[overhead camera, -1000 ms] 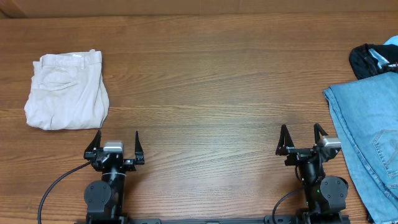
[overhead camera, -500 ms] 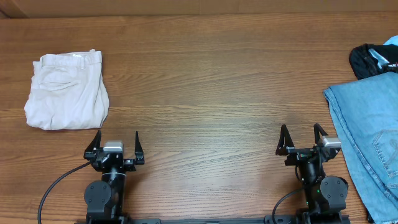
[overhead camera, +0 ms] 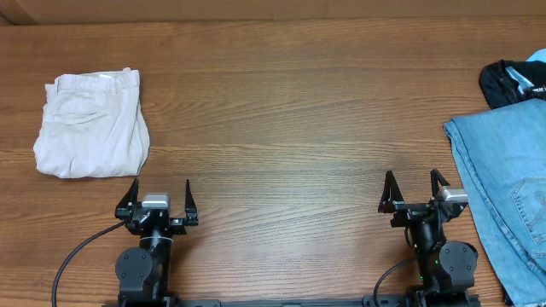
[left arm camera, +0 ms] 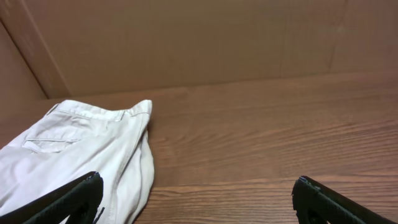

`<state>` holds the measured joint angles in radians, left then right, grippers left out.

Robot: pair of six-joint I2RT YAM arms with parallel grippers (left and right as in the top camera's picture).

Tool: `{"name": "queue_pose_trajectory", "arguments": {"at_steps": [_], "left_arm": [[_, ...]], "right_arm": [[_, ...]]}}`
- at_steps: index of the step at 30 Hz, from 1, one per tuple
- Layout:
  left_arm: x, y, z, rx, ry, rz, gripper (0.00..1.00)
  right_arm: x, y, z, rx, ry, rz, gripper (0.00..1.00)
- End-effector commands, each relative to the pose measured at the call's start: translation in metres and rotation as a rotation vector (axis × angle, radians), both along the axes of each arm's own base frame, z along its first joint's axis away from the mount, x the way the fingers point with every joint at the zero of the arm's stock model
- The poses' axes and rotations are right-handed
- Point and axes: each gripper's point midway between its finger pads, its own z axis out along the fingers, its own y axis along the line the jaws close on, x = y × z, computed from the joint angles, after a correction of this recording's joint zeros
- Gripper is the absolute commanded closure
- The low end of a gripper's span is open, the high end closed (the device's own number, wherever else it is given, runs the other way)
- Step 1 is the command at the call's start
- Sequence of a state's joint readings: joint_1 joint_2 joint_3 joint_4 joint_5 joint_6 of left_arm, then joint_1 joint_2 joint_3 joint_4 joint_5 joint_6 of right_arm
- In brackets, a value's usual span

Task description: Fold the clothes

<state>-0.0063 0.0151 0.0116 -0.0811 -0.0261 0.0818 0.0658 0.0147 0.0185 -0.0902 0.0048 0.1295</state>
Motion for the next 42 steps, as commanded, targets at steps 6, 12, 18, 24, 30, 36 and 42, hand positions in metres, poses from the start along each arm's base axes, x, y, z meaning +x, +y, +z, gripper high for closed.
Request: {"name": "queue_pose_trajectory", "arguments": {"at_steps": [6,12,18,24,30,36,42], "left_arm": [[0.0,0.0,0.0,0.015,-0.009,-0.007,0.0],[0.0,0.0,0.0,0.015,-0.009,-0.007,0.0],[0.0,0.0,0.0,0.015,-0.009,-0.007,0.0],[0.0,-0.002,0.0,0.014,-0.009,-0.013,0.0],[0.0,-0.002,0.002,-0.06,-0.015,-0.008,0.0],[-0.001,-0.002,0.006,-0.168,-0.021,0.0,0.0],[-0.006,-0.002,0.029,-0.253,-0.035,0.005,0.0]], "right_arm": [[0.0,-0.001,-0.001,-0.003,-0.008,-0.005,0.0],[0.0,-0.001,-0.001,-0.003,-0.008,-0.005,0.0],[0.0,-0.001,-0.001,-0.003,-0.008,-0.005,0.0],[0.0,-0.001,-0.001,-0.003,-0.008,-0.004,0.0],[0.0,0.0,-0.001,0.005,-0.008,0.002,0.0],[-0.002,0.0,0.007,0.004,-0.008,0.001,0.0],[-0.006,-0.002,0.024,0.004,0.008,-0.01,0.0]]}}
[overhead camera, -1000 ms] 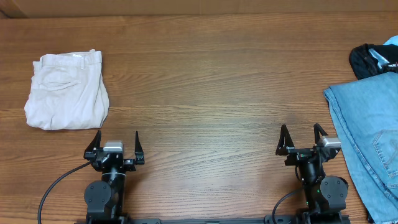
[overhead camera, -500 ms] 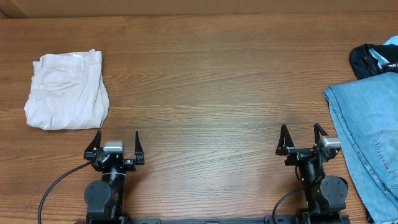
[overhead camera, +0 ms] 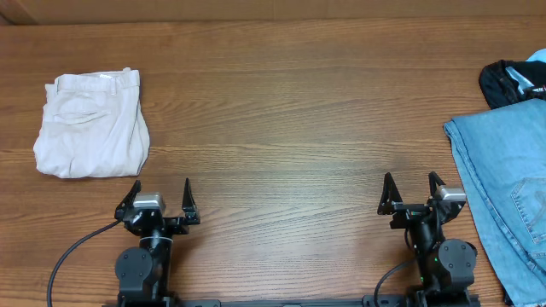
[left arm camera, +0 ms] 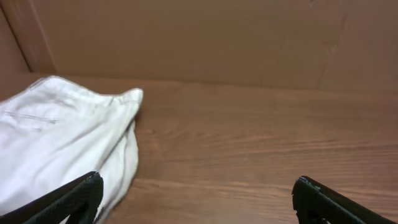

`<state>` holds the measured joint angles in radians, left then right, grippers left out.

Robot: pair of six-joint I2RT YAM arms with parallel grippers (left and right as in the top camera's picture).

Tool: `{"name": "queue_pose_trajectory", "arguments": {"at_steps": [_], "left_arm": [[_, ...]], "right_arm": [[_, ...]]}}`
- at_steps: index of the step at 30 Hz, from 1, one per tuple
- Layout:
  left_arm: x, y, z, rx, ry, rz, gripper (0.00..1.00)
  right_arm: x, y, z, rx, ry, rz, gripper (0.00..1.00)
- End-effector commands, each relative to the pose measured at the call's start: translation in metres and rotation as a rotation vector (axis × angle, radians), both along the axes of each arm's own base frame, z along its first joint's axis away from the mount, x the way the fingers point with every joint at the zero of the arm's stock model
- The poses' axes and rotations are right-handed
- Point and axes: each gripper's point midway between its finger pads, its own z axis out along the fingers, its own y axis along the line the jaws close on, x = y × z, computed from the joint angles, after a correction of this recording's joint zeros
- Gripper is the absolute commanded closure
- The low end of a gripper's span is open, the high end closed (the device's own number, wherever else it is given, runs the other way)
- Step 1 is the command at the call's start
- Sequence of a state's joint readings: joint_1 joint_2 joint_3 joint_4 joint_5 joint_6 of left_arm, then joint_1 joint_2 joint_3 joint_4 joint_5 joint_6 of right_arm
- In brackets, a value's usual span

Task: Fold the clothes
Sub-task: 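Raise both arms and reach the right gripper toward the light-blue jeans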

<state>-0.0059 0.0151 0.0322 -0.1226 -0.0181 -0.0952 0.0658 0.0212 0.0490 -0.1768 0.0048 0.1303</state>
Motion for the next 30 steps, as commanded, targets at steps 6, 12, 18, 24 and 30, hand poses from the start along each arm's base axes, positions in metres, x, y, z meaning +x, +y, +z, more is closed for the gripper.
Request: {"name": "queue_pose_trajectory", "arguments": {"at_steps": [6,12,18,24,30], "left_arm": [[-0.013,0.0,0.062,-0.077,-0.015,0.004,0.0],[-0.01,0.0,0.088,-0.077,0.086,0.007,0.0],[-0.001,-0.001,0.097,-0.065,0.266,0.01,0.0],[0.008,-0.001,0.091,-0.031,0.467,0.001,0.0],[0.016,-0.006,0.089,-0.052,0.535,-0.022,0.0]], "right_arm": [[-0.004,-0.013,0.052,0.05,0.028,-0.081,0.0],[0.002,-0.021,0.063,0.089,0.18,-0.143,0.0],[0.016,-0.02,0.068,0.1,0.354,-0.161,0.0],[0.034,-0.017,0.065,0.084,0.5,-0.157,0.0],[0.051,-0.034,0.065,0.092,0.498,-0.253,0.0]]}}
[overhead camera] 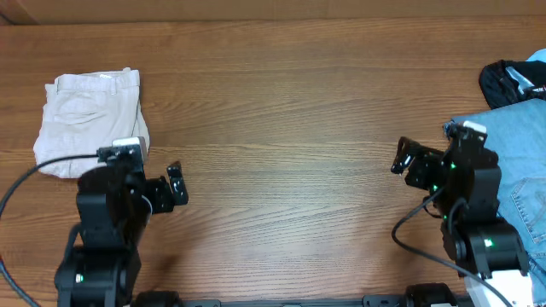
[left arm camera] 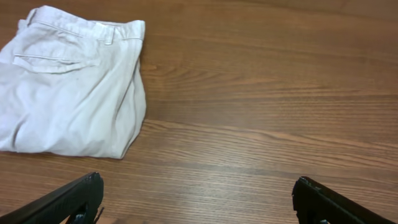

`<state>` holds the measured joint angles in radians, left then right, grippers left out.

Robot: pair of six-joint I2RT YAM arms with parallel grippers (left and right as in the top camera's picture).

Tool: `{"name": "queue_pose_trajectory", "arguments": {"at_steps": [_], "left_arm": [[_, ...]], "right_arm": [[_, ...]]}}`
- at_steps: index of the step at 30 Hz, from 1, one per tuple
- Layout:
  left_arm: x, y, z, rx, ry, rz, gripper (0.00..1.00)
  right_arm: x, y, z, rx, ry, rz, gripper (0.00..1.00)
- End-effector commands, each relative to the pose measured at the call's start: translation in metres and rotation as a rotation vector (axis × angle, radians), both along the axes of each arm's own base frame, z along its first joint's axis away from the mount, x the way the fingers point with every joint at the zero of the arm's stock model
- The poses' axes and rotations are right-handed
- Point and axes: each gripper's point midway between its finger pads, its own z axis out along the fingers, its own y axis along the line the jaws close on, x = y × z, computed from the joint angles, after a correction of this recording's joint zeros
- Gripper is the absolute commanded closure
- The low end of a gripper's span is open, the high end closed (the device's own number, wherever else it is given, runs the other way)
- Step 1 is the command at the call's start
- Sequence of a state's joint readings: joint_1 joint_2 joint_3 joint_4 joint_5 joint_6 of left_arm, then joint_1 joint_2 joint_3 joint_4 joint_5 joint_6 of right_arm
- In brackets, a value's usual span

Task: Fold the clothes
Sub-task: 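Raise both arms and reach the right gripper toward the light-blue jeans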

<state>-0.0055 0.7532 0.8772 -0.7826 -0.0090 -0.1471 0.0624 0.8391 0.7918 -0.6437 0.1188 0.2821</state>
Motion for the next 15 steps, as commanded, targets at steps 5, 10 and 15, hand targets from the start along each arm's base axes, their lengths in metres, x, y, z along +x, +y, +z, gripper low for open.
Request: {"name": "queue_pose_trajectory", "arguments": {"at_steps": [5,10,15], "left_arm": [[0.004,-0.005,0.01,-0.021,-0.014,-0.028,0.0],[0.004,-0.007,0.01,-0.025,-0.015,-0.034,0.0],[0.005,-0.007,0.012,-0.026,-0.022,-0.034,0.0]], "right_arm": [[-0.003,-0.084,-0.004,0.051,0.018,-0.418,0.0],[-0.034,-0.161,-0.026,0.118,0.079,-0.727,0.0],[-0.081,-0.23,-0.051,0.178,0.129,-1.023,0.0]]}}
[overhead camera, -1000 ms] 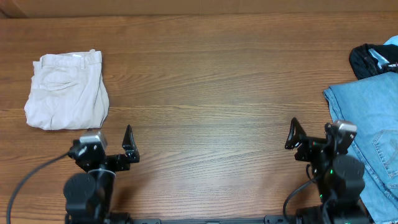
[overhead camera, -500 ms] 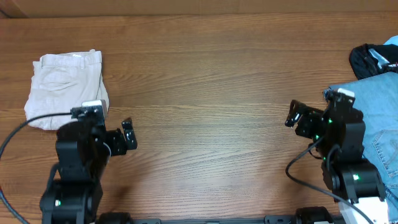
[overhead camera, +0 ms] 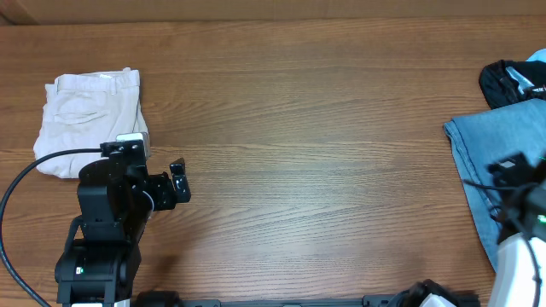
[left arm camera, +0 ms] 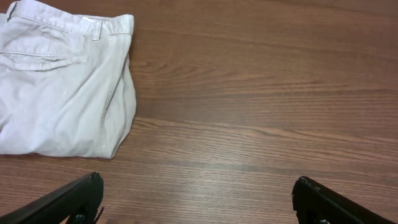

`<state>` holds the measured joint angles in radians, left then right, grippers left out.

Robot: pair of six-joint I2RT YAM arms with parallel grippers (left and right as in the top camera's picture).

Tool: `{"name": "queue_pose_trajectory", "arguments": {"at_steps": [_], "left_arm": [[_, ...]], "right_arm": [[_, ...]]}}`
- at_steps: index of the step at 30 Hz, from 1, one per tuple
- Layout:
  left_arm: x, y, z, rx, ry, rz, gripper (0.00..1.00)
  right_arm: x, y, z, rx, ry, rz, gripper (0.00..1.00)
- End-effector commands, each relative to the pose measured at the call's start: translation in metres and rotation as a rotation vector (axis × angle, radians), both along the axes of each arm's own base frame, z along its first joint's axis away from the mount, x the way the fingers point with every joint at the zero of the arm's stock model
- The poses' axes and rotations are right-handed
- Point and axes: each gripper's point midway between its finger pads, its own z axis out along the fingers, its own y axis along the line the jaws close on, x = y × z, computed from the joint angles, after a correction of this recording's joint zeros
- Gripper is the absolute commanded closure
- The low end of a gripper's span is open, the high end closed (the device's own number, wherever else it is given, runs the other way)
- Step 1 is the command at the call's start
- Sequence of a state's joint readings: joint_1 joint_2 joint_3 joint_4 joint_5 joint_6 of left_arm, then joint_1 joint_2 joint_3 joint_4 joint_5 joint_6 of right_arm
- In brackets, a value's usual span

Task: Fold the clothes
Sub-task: 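Raise both arms and reach the right gripper toward the light-blue jeans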

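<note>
Folded white trousers (overhead camera: 90, 124) lie at the table's far left; the left wrist view shows the folded trousers (left arm camera: 62, 81) at upper left. My left gripper (overhead camera: 145, 170) hovers just right of their near corner, and in the wrist view the left gripper (left arm camera: 196, 190) is wide open over bare wood. Blue jeans (overhead camera: 499, 149) lie spread at the right edge. My right gripper (overhead camera: 512, 166) is above the jeans, partly cut off by the frame edge, and its jaws cannot be read.
A black garment with a light blue patch (overhead camera: 510, 78) lies at the far right behind the jeans. A cardboard wall (overhead camera: 273, 8) runs along the table's back edge. The left arm's cable (overhead camera: 34, 175) loops past the trousers.
The right arm has moved right, from the jeans' left edge to over the jeans at the frame's edge. The left gripper shifted slightly right and stays open.
Both arms first rested low at the front edge with open grippers, the white trousers folded at the left and the jeans spread at the right. Then both arms were raised, left beside the trousers, right by the jeans. Now the right arm is over the jeans.
</note>
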<state>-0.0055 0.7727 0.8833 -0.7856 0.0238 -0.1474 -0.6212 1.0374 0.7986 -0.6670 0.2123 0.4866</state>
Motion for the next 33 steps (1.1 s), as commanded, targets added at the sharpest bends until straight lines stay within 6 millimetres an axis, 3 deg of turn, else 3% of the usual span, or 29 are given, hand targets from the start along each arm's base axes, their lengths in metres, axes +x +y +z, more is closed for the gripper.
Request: {"name": "queue_pose_trajectory", "arguments": {"at_steps": [1,5,14,26,33], "left_arm": [[0.003,-0.001,0.015,-0.005,-0.039,-0.008,0.0],[0.003,-0.001,0.015,-0.006,-0.039,-0.008,0.0],[0.003,-0.001,0.015,-0.005,-0.039,-0.008,0.0],[0.003,-0.001,0.015,-0.006,-0.04,-0.008,0.0],[0.003,-0.001,0.014,-0.007,-0.039,-0.01,0.0]], "right_arm": [[-0.024,-0.04,-0.001,0.028,-0.027,-0.196,0.0],[-0.055,-0.067,-0.028,0.127,-0.027,-0.381,0.0],[-0.077,-0.077,-0.079,0.29,0.046,-0.478,0.05],[-0.098,-0.071,-0.101,0.349,0.117,-0.622,0.07],[-0.103,-0.08,-0.099,0.349,0.058,-0.707,0.19]]}}
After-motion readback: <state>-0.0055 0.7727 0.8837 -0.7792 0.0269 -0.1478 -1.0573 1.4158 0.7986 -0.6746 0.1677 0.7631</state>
